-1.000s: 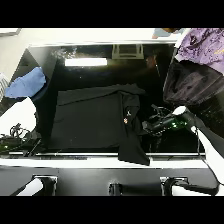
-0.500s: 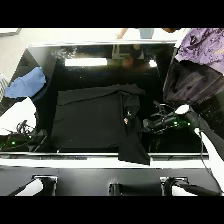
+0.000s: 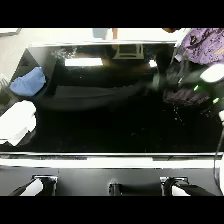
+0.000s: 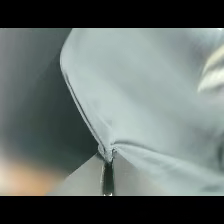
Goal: Fold the clothes and pants, and hang the long-sleeved shirts on hangers.
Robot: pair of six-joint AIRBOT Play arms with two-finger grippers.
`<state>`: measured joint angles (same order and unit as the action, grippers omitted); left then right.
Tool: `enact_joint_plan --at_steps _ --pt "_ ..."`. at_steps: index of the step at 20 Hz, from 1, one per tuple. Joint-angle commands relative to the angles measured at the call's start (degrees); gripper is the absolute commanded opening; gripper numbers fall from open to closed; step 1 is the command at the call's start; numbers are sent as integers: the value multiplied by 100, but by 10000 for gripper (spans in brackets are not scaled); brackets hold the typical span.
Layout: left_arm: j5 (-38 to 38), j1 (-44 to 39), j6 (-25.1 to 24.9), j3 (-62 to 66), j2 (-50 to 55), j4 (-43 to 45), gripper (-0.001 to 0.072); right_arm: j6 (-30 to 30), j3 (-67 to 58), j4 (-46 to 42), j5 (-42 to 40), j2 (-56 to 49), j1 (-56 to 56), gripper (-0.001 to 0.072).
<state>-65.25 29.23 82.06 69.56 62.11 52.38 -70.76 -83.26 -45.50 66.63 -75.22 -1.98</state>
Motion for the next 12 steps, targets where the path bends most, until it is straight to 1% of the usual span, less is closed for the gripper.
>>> enact_joint_plan --at_steps 1,2,3,5,9,11,12 --pt "151 -2 44 2330 -286 72 14 -422 -2387 -387 -33 138 4 26" --pt "175 -2 52 2903 -389 197 14 -540 -2951 -592 -37 249 4 26" --pt "181 -2 170 3436 -518 422 14 -649 -3471 -861 -39 409 4 26" --pt "179 -2 498 4131 -841 944 14 -776 -3853 -1381 -225 975 4 26" --pt "50 2 894 4315 -1663 1598 15 -861 -3849 -2437 -308 2194 4 27" --pt "-90 2 1274 4315 -1897 1823 15 -953 -3849 -2865 -356 2540 4 27" --pt "-138 2 1309 4315 -1937 1823 15 -1038 -3849 -3018 -372 2623 4 27"
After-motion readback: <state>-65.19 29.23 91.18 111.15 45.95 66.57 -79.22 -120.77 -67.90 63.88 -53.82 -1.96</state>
